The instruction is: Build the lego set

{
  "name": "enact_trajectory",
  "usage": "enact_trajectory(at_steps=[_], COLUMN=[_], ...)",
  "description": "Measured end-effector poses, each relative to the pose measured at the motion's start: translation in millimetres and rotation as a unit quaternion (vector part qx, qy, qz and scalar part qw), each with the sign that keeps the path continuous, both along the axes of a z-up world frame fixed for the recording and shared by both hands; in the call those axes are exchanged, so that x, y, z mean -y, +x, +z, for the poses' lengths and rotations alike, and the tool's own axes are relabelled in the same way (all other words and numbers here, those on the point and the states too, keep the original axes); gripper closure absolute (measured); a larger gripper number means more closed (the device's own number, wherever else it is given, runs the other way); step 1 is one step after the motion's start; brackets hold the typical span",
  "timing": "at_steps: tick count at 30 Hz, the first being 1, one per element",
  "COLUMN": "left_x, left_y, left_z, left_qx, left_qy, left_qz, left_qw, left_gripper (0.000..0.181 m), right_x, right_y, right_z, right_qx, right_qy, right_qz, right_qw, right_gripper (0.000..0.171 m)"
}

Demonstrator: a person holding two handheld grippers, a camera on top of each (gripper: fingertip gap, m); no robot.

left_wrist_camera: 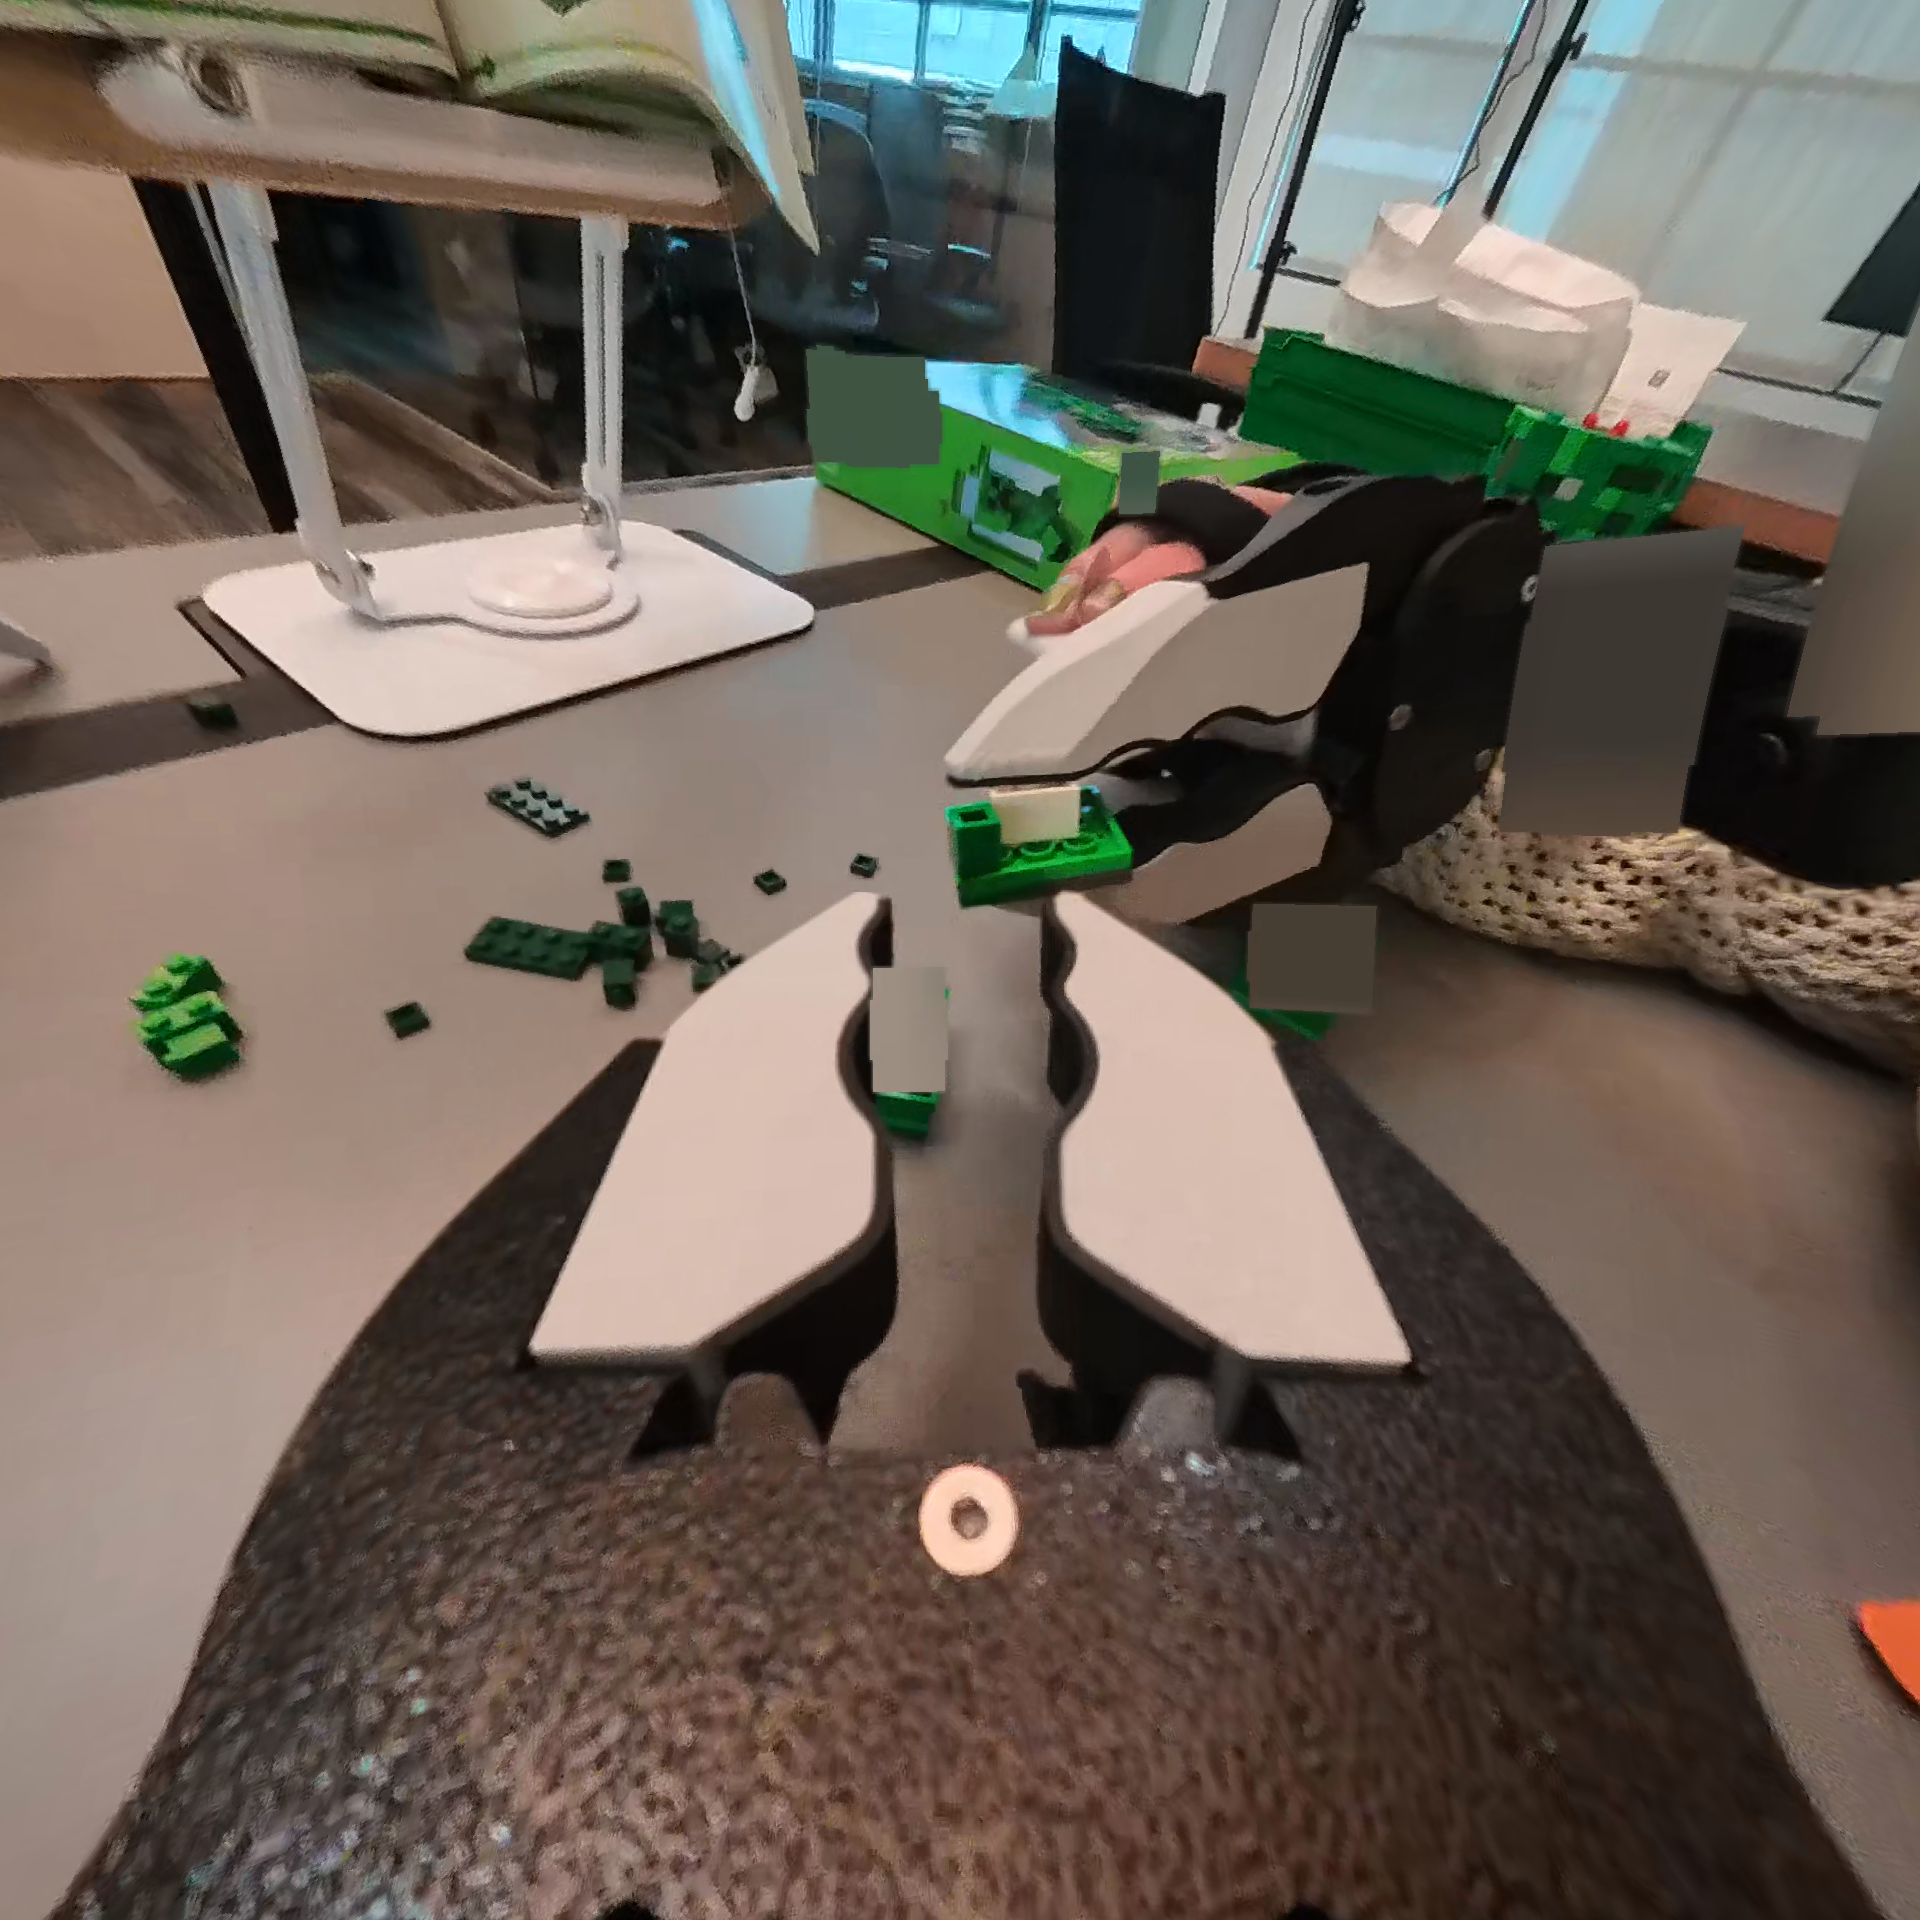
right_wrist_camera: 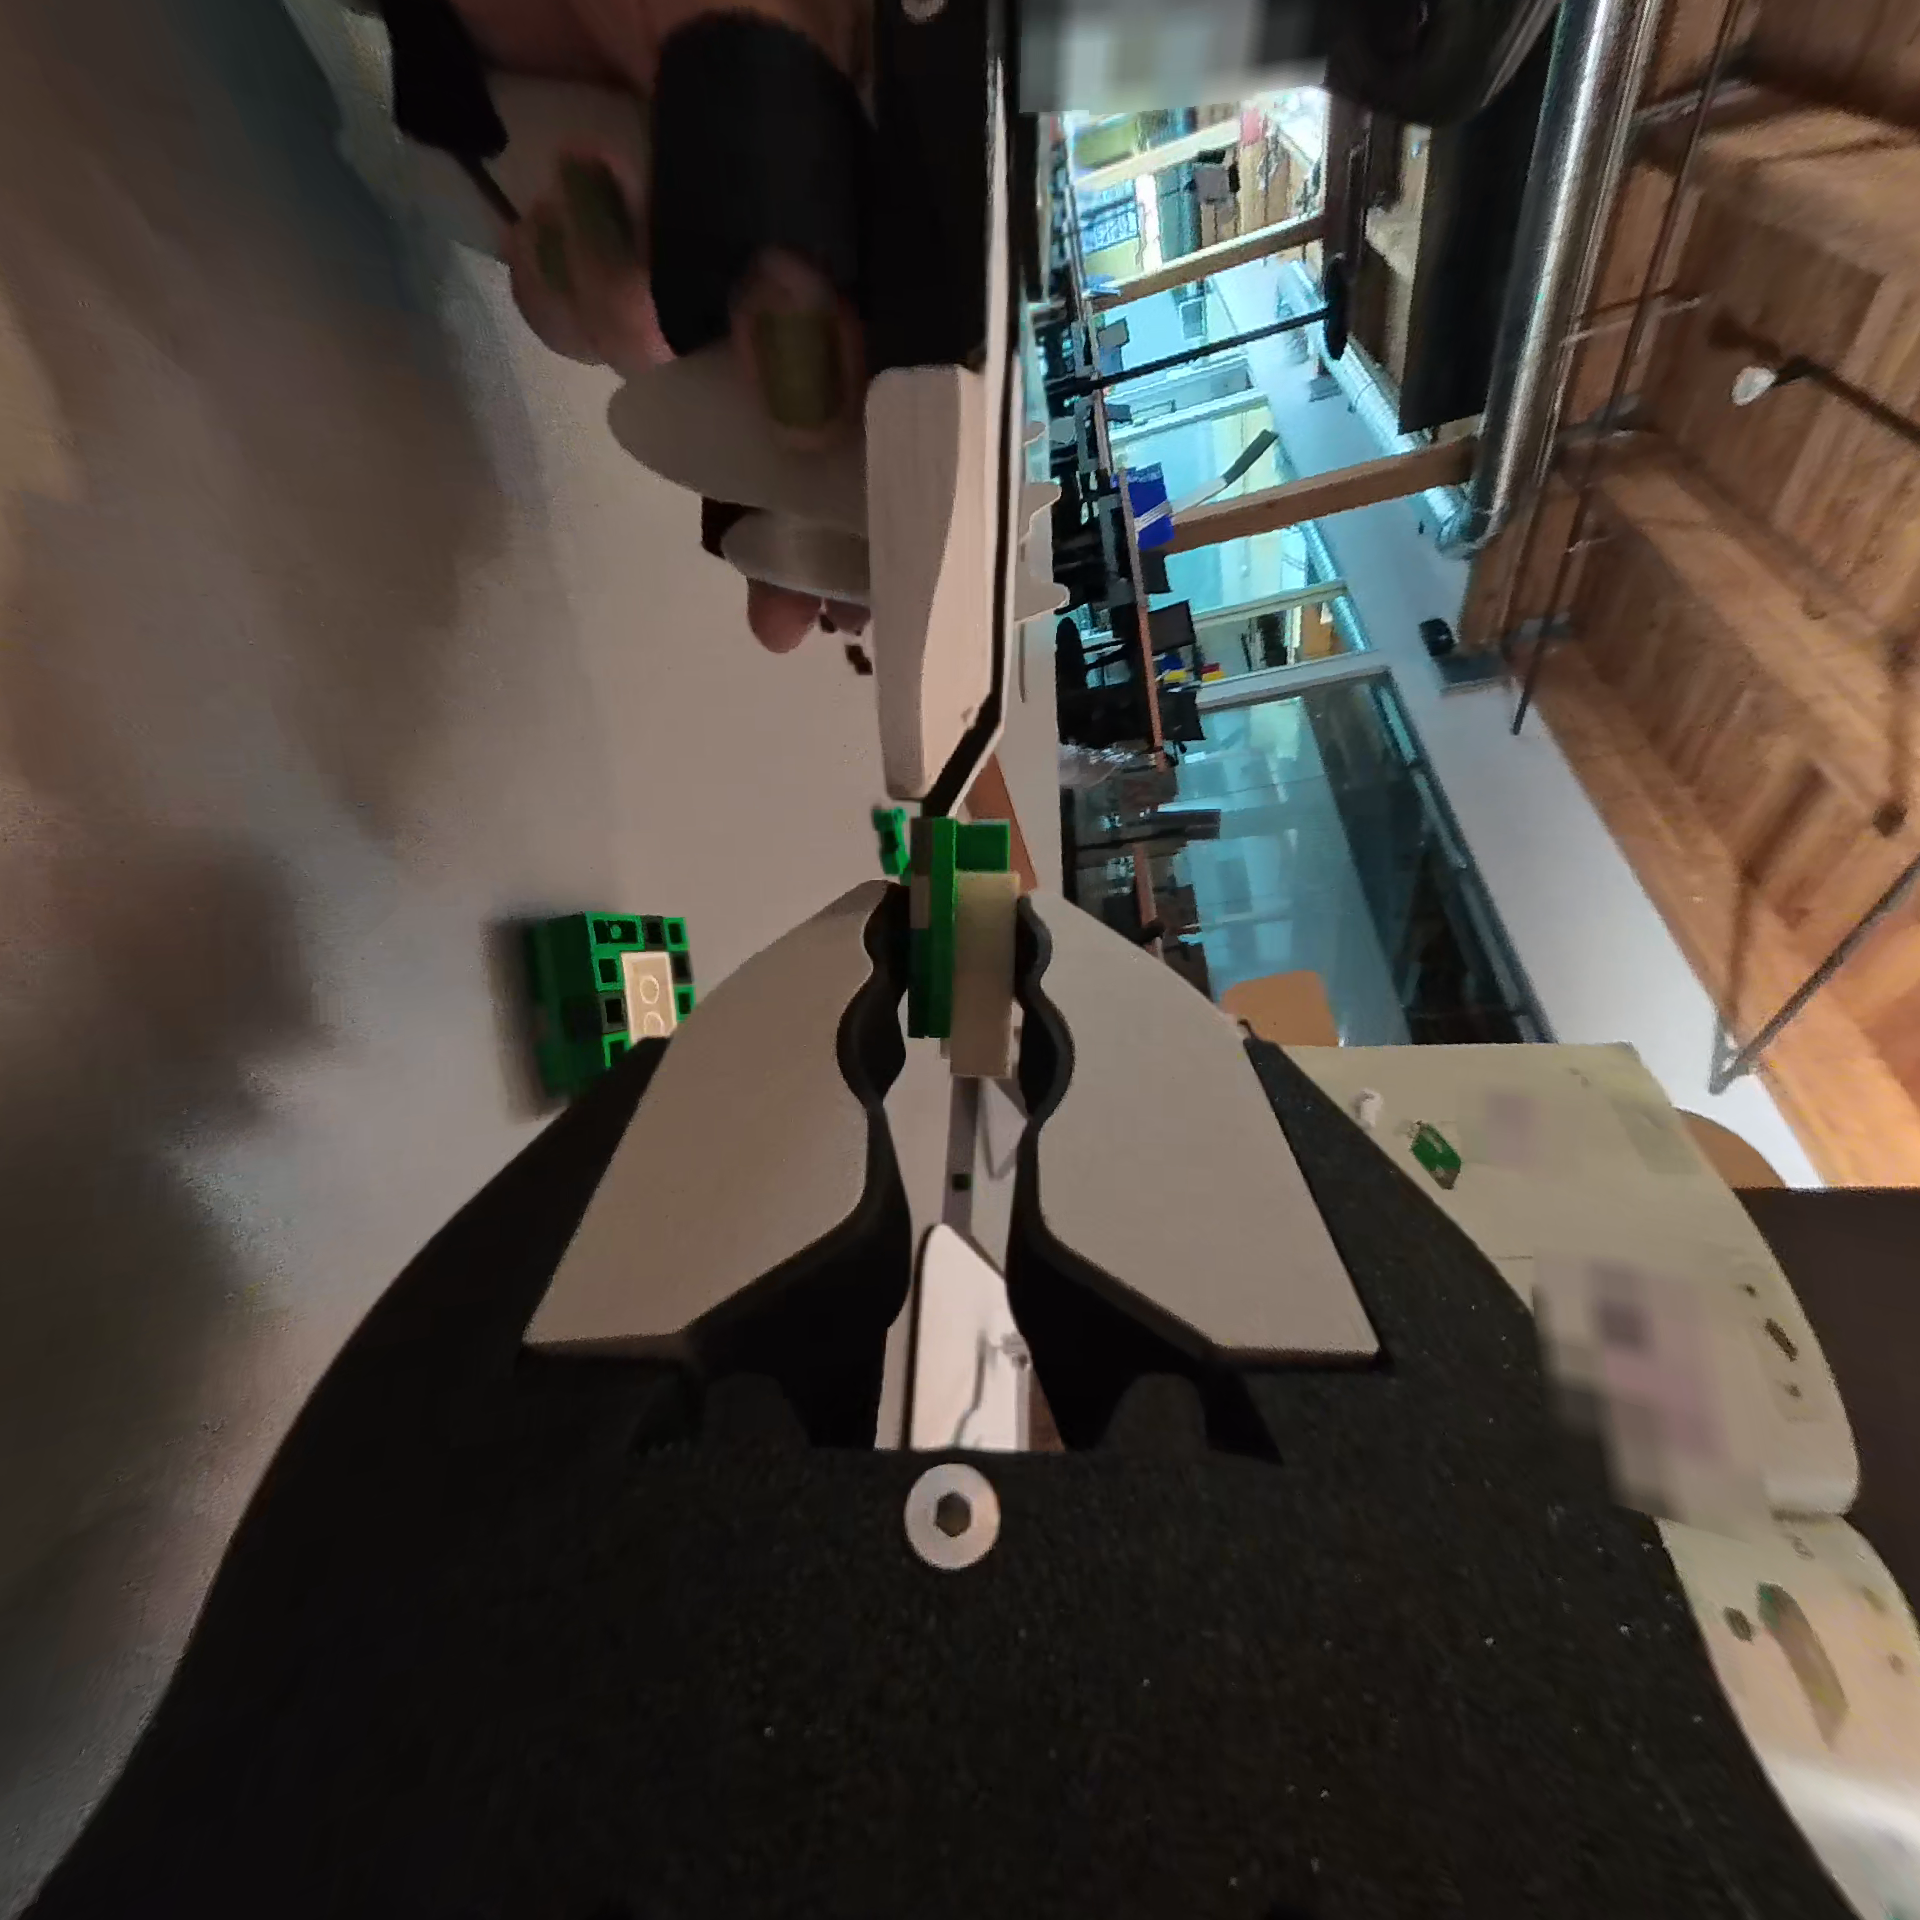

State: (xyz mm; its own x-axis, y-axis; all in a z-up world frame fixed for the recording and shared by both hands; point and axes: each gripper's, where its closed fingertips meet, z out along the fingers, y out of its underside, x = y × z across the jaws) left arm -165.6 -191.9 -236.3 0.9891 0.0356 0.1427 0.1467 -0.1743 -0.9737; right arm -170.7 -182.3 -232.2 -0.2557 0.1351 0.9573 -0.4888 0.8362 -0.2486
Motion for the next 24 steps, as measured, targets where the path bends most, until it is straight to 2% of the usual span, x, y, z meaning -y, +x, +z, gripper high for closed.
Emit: enact_trajectory(at_steps=[6, 11, 20, 24], left_x=[1, 1, 1, -1], left_y=[3, 7, 12, 12], left_z=[7, 6, 3, -1], left_qx=[-0.055, -0.057, -0.037, -0.03], left_qy=[0.01, 0.004, -0.006, -0.016], left_qz=[0.006, -0.011, -0.034, -0.032], left_qw=[0.998, 0.998, 0.999, 0.999], left_gripper=[0.166, 0.173, 0.167, 0.171], right_x=[5, 7, 8, 10], right_y=[5, 8, 9, 11], right_z=[-4, -6, -7, -9], right_qx=[-0.015, -0.012, -0.011, -0.01], right_qy=[0.026, 0.032, 0.037, 0.042], right_qz=[0.02, 0.029, 0.036, 0.043], right_qw=[0.999, 0.999, 0.999, 0.998], right_gripper=[0.153, 0.153, 0.153, 0.153])
